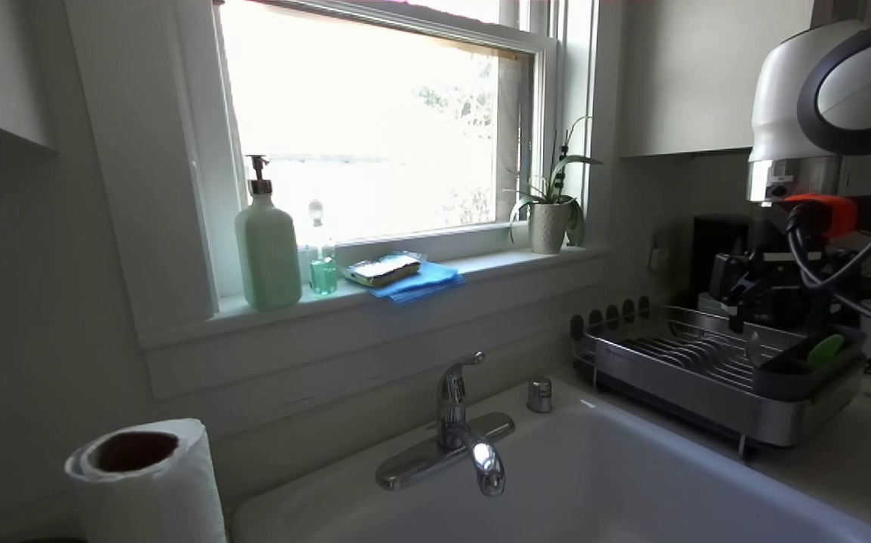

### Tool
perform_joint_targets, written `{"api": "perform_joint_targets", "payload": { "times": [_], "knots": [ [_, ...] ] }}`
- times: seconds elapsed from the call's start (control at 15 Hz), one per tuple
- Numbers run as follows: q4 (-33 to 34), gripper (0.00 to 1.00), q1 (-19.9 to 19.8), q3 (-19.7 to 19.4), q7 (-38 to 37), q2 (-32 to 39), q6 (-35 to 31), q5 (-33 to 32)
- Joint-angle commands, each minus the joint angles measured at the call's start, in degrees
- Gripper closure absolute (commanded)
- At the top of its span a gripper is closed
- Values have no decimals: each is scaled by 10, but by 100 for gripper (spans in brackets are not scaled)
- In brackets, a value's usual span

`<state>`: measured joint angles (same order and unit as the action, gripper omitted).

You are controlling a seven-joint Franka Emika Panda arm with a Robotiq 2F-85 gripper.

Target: Move the spoon to center of the utensil drying rack and move the green knife to the left compartment

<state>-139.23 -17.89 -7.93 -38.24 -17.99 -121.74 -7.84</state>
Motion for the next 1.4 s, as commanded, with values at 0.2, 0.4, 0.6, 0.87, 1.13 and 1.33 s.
{"api": "perform_joint_targets", "payload": {
  "times": [0.2,0.4,0.6,0.87,1.13,1.33],
  "knots": [
    [14,26,3,-5,-2,50,-62,8],
    [19,48,4,-7,2,61,-70,7],
    [21,70,4,-8,3,67,-72,3],
    [26,97,2,-11,1,70,-71,-1],
    [27,100,1,-15,4,59,-66,0],
    [26,99,-1,-20,11,38,-56,-2]
  ]
}}
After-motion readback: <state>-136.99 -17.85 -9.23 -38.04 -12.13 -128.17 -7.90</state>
